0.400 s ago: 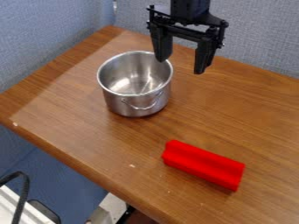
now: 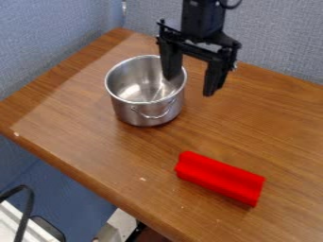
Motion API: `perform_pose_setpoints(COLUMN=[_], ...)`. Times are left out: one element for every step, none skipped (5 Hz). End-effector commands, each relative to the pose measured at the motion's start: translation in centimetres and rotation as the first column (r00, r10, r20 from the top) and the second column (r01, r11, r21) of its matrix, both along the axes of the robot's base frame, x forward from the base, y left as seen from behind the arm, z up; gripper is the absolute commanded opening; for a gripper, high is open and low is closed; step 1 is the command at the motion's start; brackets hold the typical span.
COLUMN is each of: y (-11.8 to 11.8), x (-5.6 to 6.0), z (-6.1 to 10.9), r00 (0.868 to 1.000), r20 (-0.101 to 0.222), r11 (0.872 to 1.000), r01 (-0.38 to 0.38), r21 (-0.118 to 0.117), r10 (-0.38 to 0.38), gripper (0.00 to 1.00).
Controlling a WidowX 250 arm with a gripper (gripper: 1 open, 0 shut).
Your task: Put the red object in the metal pot
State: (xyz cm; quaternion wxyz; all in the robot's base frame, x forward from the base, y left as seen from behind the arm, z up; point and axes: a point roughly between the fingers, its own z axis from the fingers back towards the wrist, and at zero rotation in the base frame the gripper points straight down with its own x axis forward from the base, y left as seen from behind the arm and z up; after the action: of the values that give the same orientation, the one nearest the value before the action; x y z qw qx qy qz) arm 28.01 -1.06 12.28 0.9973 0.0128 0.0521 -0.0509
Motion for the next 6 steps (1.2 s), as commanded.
perform_pose_setpoints(y=[0.87,1.14,1.27,1.06,0.86,1.09], x=[1.79,1.98,1.97,1.92,1.88,2.26], z=[0.62,0.66,0.37,0.3,0.22,0.55], r00=[0.997,0.997,0.997,0.997,0.995,0.999], r20=[0.041,0.049,0.048,0.043,0.037,0.034], r11=[0.997,0.997,0.997,0.996,0.995,0.998], r01=[0.062,0.055,0.049,0.067,0.087,-0.021], r21=[0.049,0.062,0.061,0.059,0.058,0.056], r10=[-0.064,-0.058,-0.052,-0.07,-0.089,0.019], gripper=[1.0,1.0,1.0,1.0,1.0,1.0])
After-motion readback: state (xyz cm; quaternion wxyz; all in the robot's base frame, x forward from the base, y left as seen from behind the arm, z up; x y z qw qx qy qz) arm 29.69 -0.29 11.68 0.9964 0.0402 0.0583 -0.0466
